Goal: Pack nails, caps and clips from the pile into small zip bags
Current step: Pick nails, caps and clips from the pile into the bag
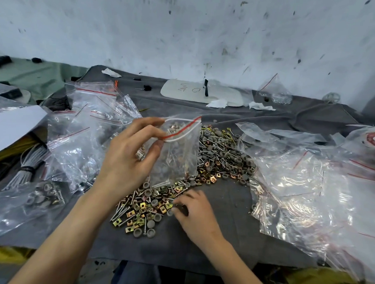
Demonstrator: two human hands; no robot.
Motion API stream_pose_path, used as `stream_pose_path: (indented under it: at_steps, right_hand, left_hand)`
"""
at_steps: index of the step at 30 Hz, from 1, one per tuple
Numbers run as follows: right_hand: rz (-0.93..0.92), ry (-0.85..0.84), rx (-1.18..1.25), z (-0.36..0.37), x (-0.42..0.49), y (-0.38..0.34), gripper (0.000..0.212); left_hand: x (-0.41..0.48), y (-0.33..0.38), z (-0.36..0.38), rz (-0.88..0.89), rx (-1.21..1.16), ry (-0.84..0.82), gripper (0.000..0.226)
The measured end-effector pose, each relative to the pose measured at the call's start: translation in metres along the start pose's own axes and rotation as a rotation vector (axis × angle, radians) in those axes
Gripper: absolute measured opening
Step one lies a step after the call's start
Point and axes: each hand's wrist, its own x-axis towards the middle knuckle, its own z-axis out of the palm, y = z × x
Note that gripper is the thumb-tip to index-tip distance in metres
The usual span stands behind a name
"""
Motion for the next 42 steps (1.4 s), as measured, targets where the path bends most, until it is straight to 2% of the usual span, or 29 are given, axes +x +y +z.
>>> stream_pose_path:
  at_steps: [3, 7, 15, 17, 20, 22, 24, 26, 29, 33, 38, 42]
  right_hand:
    - [-0.027, -0.020, -0.100, 0.011, 0.001, -0.009, 0.025]
    - [-0.047, 0.006, -0.196, 0.018, 0.003, -0.017, 0.020]
    - [-0.164, -0.063, -0.365, 0.016, 0.015, -0.017, 0.031]
    - [-0.231, -0.032, -0.388, 0.016, 0.015, -0.018, 0.028]
    - [-0.299, 0.125, -0.438, 0.012, 0.013, -0.020, 0.013]
    - [-0.358, 0.198, -0.299, 0.012, 0.011, -0.015, 0.011]
    - [-0.281, 0.230, 0.070, 0.001, 0.007, -0.017, 0.011]
    - [-0.171, 0.335, 0.437, -0.027, 0.006, -0.026, 0.010]
    - [-0.179, 0.468, 0.775, -0.086, 0.006, -0.041, 0.011]
    - [-0.253, 0.523, 0.794, -0.138, 0.007, -0.052, 0.017]
    - [-0.248, 0.481, 0.840, -0.144, 0.006, -0.054, 0.017]
    - [-0.271, 0.435, 0.979, -0.142, 0.004, -0.051, 0.015]
  left_hand:
    - [-0.002, -0.002, -0.003, -0.012, -0.015, -0.002, 0.013]
    - [-0.003, -0.004, -0.003, -0.017, -0.017, -0.005, 0.013]
    - [-0.004, -0.002, 0.000, -0.024, -0.024, -0.003, 0.012]
    - [-0.004, -0.001, 0.001, -0.018, -0.026, -0.007, 0.012]
    - [-0.005, 0.000, 0.002, -0.013, -0.023, -0.011, 0.012]
    - [-0.006, 0.000, 0.003, -0.016, -0.028, -0.009, 0.011]
    - [-0.007, 0.000, 0.002, -0.020, -0.042, -0.001, 0.010]
    - [-0.007, 0.001, 0.001, -0.010, -0.044, -0.008, 0.010]
    - [-0.008, 0.007, 0.003, 0.040, -0.064, -0.063, 0.015]
    - [-0.007, 0.017, 0.008, 0.101, -0.090, -0.106, 0.020]
    - [-0.002, 0.028, 0.010, 0.146, -0.095, -0.107, 0.020]
    - [-0.004, 0.035, 0.008, 0.172, -0.096, -0.110, 0.018]
